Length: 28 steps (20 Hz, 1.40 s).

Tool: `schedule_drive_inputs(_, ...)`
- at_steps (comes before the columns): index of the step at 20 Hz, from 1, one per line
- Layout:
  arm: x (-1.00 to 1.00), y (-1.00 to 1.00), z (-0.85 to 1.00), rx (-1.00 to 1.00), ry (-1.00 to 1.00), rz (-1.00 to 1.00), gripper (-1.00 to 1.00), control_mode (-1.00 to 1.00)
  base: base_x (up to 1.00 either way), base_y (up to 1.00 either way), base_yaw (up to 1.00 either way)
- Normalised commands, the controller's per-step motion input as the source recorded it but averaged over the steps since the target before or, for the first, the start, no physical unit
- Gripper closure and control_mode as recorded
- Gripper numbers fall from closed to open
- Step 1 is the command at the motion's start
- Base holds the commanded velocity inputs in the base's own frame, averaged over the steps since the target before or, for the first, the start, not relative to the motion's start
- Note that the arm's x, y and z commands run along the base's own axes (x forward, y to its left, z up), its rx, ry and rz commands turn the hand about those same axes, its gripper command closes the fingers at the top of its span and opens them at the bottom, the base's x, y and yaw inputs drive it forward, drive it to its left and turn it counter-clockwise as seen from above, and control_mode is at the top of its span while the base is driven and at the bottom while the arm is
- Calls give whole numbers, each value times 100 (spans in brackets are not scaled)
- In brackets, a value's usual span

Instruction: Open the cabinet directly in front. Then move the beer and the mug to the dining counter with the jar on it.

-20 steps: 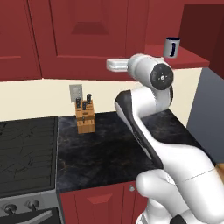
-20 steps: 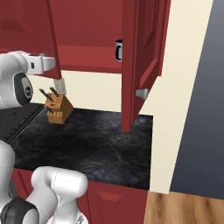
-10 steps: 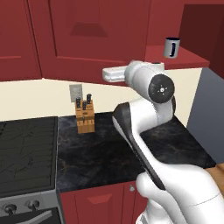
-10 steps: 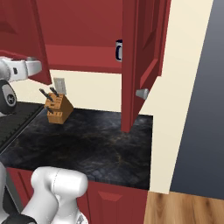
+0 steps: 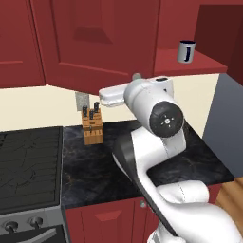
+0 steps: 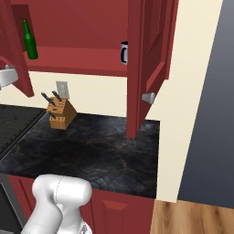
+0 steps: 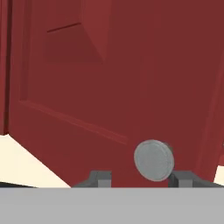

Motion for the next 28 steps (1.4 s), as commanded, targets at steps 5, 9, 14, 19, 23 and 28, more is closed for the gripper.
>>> schedule_drive_inputs(5, -77, 100, 0, -6, 0, -1, 100, -100, 0, 0, 0)
schedule_drive_inputs(9, -54, 100, 0, -10, 0, -5, -100, -100, 0, 0, 0)
schedule_drive_inputs(14, -20, 10, -2, -2, -2, 0, -100, -100, 0, 0, 0)
schedule_drive_inputs(19, -84, -2, -24, 0, 0, 0, -100, -100, 0, 0, 0)
schedule_drive_inputs(23, -86, -52, -26, 7, -1, 6, -100, -100, 0, 0, 0)
schedule_drive_inputs(28, -33, -100, 0, 35, 0, 23, -100, -100, 0, 0, 0)
